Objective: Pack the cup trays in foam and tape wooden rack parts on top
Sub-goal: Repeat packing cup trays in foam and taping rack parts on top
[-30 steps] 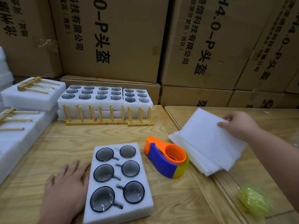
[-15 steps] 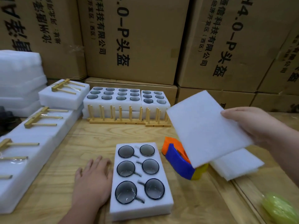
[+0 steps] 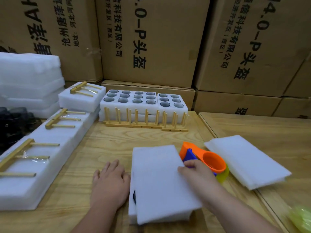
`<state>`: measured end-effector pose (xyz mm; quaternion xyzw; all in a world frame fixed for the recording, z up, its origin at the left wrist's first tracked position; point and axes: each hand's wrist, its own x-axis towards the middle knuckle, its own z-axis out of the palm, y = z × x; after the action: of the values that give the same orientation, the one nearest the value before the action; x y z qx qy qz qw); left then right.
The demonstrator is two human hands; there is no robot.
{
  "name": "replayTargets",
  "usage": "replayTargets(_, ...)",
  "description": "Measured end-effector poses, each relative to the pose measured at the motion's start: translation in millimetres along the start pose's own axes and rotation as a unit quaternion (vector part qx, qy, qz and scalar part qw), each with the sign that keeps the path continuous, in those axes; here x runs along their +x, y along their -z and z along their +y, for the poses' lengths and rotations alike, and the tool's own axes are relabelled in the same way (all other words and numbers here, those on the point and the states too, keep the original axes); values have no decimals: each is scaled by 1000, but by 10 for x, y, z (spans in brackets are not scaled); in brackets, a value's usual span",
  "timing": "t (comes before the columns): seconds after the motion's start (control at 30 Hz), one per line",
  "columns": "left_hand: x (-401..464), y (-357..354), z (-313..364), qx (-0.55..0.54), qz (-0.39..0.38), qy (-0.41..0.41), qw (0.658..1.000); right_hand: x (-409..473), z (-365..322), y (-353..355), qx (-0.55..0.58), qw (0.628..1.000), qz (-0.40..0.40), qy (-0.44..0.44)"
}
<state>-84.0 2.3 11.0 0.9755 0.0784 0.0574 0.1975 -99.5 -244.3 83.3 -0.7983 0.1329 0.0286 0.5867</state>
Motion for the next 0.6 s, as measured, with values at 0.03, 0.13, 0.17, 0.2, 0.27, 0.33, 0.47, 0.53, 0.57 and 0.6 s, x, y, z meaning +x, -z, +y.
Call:
replayTargets(0.03, 0, -1, 4, -3, 3, 0, 1000, 2, 61, -40, 2, 1000, -2, 1)
replayTargets(0.13, 4, -8, 9, -9, 5, 0, 1000, 25, 168, -52, 35, 999, 8, -1)
replayTargets(0.17, 7, -10, 6, -10, 2, 2, 1000, 39, 197, -41, 53, 999, 5, -8)
replayTargets(0.2, 12, -9, 5, -12, 0, 3, 1000, 58, 232, -36, 85, 996, -6, -15)
replayTargets(0.27, 18, -9, -5, -16, -2, 6, 1000, 71, 314, -52, 188, 981, -31, -24)
replayTargets(0.33, 23, 0, -14, -20, -3, 7, 1000, 74, 441, -64, 247, 969, -16, -19)
replayTargets(0.47, 16, 8, -28, -56, 13, -5, 998, 80, 624, -16, 272, 962, 25, 14)
replayTargets(0.53, -21, 13, -70, -118, 35, -14, 992, 73, 626, 6, 295, 955, 22, 15)
replayTargets(0.57, -58, 33, -88, -176, 42, -15, 983, 66, 625, 9, 303, 953, 18, 19)
replayTargets(0.6, -113, 62, -91, -253, 43, -12, 966, 62, 630, 11, 307, 951, 13, 24)
